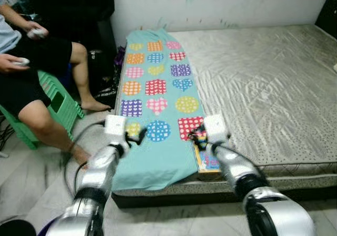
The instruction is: Clean up the room
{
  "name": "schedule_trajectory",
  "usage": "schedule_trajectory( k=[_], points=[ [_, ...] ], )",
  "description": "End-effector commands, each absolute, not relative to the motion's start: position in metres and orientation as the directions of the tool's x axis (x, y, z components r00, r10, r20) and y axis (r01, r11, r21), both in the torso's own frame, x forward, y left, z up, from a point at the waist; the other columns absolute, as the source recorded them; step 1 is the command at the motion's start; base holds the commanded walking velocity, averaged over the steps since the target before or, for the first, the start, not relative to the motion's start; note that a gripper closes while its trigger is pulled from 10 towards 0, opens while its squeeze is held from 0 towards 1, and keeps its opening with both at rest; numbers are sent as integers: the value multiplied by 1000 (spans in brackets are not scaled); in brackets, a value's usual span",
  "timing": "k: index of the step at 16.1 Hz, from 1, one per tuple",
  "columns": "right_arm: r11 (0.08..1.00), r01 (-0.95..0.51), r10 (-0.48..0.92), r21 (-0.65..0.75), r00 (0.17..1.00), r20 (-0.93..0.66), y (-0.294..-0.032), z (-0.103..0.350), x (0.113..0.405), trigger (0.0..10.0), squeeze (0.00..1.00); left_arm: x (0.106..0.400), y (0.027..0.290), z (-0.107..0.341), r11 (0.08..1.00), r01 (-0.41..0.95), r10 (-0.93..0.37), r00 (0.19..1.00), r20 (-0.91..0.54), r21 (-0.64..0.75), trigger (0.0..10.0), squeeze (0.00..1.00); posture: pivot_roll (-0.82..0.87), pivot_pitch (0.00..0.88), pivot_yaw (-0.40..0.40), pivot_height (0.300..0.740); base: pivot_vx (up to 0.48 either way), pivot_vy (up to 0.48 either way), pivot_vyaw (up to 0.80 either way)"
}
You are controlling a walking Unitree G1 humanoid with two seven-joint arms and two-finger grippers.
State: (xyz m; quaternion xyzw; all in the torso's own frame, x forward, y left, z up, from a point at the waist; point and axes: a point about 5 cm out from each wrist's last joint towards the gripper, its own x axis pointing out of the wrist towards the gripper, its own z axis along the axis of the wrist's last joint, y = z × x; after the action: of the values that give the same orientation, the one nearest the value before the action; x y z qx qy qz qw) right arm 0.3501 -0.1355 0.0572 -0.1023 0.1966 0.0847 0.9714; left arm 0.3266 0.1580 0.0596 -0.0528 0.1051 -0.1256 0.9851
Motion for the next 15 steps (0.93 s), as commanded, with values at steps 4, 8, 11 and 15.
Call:
schedule_trajectory(
  k=[4,8,11,15],
  points=[
    [958,-230,160,-173,924,-346,-140,67,354,10000,0,318,160,90,956,241,-246,969,-8,-169,10000,0,-94,0,13,740,0,0,0],
    [953,-247,211,-173,956,-202,-140,102,367,10000,0,318,159,116,951,245,-234,969,79,-191,10000,0,-96,0,8,740,300,0,0],
    [947,-243,219,-209,967,-130,-152,112,361,10000,0,312,161,127,953,234,-215,970,117,-193,10000,0,-91,0,9,740,356,0,0],
    [952,-235,231,-194,972,-43,-160,123,344,10000,0,301,162,126,951,229,-211,972,105,-206,10000,0,-107,0,21,740,251,0,0]
  ],
)
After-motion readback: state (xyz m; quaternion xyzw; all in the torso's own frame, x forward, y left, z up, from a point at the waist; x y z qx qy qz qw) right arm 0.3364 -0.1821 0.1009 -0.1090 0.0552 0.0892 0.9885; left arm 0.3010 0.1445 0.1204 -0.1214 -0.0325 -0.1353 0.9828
